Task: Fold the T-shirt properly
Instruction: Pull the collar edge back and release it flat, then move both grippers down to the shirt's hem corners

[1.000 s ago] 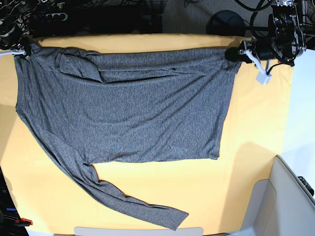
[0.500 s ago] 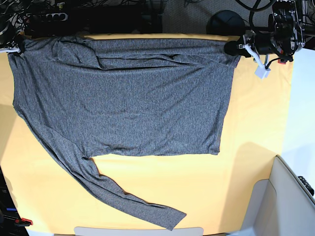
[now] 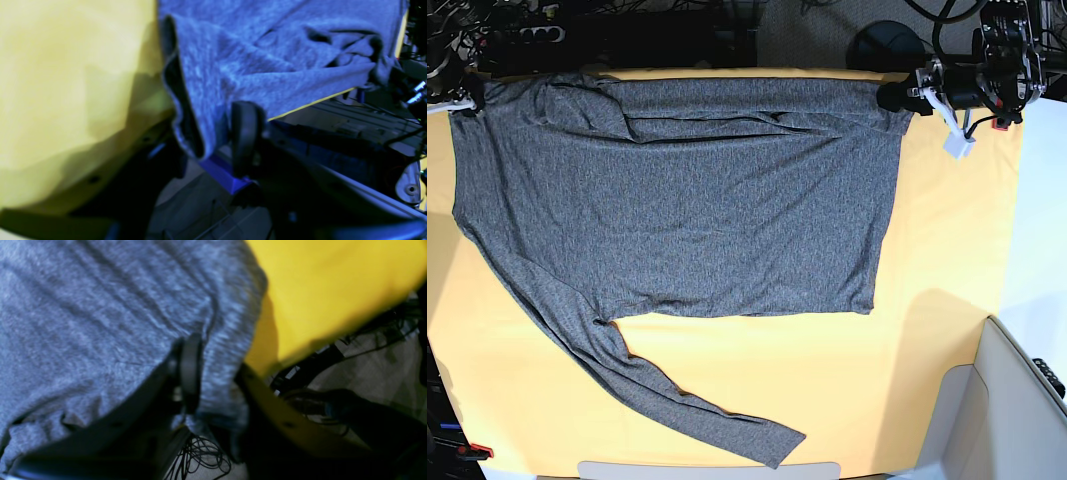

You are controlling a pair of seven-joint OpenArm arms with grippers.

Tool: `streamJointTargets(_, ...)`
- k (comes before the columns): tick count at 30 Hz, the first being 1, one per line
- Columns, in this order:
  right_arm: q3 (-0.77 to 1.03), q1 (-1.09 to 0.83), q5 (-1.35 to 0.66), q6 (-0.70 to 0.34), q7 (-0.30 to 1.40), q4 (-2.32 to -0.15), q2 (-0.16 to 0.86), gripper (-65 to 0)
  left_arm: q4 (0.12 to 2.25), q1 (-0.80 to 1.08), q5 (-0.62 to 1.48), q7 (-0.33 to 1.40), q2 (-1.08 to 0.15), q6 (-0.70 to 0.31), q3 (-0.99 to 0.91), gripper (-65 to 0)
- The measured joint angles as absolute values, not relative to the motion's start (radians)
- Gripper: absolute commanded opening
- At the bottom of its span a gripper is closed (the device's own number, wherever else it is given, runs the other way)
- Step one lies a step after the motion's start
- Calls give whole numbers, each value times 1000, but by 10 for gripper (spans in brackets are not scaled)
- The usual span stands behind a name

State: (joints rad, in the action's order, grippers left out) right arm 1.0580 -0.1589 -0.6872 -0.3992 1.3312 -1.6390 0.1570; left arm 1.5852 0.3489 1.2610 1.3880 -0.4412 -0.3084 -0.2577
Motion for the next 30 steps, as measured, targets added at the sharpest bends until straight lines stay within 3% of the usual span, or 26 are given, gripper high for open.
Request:
streamJointTargets(4, 1049, -163, -710, -400, 1328, -1641, 157, -352, 1585, 349, 1261, 1388, -448, -310, -258, -436)
streamJointTargets(7, 1049, -163, -711, -400, 1328, -1641, 167, -308, 1585, 349, 1248, 1388, -485, -307, -260, -436)
streamJointTargets(15, 1078, -185, -679, -398, 1332, -1639, 259, -308, 1585, 350, 1241, 1388, -521, -306, -357, -436)
streamJointTargets(23, 1145, -183, -596, -398, 1331, -1640, 282, -308, 1585, 345, 1242, 1388, -574, -306, -413, -436)
streamJointTargets(30, 1146, -89, -575, -398, 1336, -1687, 331, -308, 1736, 340, 1242, 1394, -584, -305, -474, -436)
